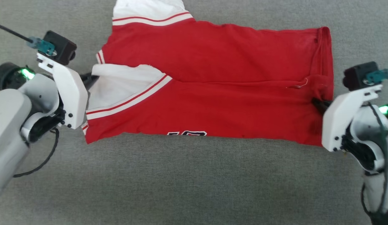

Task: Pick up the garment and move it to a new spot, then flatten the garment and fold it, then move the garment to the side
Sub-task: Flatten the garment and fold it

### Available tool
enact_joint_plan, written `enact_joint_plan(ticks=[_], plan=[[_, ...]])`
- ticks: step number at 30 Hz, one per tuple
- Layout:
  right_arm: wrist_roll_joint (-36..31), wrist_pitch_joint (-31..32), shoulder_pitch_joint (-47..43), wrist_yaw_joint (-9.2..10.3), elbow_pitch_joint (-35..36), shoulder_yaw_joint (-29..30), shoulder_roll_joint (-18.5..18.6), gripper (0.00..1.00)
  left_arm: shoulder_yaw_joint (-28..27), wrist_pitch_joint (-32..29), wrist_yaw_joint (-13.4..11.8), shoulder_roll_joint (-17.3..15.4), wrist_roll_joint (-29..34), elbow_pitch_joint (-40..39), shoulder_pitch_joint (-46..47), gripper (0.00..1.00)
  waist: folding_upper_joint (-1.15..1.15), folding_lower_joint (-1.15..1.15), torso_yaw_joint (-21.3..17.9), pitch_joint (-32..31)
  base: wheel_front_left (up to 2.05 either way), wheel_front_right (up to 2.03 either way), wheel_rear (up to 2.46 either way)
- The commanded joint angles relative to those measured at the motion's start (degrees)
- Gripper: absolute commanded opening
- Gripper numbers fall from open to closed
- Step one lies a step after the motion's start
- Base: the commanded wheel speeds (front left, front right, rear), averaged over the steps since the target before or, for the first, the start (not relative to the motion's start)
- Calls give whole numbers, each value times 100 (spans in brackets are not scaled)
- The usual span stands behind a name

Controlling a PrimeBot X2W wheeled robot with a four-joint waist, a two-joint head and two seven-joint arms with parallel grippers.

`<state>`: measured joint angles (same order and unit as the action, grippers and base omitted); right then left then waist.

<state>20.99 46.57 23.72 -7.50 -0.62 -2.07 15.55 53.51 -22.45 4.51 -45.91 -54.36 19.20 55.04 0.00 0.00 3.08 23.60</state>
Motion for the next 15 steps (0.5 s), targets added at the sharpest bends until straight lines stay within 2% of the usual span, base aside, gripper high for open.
enact_joint_plan(ticks=[1, 4, 5, 6, 7, 8, 9, 15], plan=[[-5, -33, 130, 1, -167, -51, -46, 0, 35, -15, 71, 118, -94, 270, 101, 0, 0, 0, -54, 52, 0, 0, 0], [-55, -15, 297, 1, -524, -235, -14, 0, 119, -48, 191, 396, -169, 871, 198, 0, 0, 0, -87, 81, 0, 0, 0], [-42, 10, 325, 2, -634, -290, -22, 0, 134, -60, 207, 463, -244, 1043, 215, 12, 0, 0, -94, 78, 0, 0, 0], [-28, 28, 356, 2, -731, -331, -20, 7, 139, -62, 233, 522, -291, 1211, 240, 33, 0, 0, -101, 69, 0, 0, 0], [-25, 13, 398, 2, -798, -363, -20, 38, 137, -79, 249, 564, -352, 1363, 267, 58, 0, 0, -106, 55, 0, 0, 0], [-27, -5, 434, 1, -853, -392, -22, 62, 127, -77, 242, 603, -409, 1473, 296, 92, 0, 0, -109, 33, 0, 0, 0], [-33, -32, 454, 1, -868, -438, -2, 100, 102, -74, 253, 635, -487, 1568, 324, 100, 0, 0, -106, 8, 0, 0, 0], [47, -404, 379, 1, -533, -288, 43, 100, 78, -108, 218, 524, -538, 1578, 357, 100, 0, 0, -36, -174, 0, 0, 0]])
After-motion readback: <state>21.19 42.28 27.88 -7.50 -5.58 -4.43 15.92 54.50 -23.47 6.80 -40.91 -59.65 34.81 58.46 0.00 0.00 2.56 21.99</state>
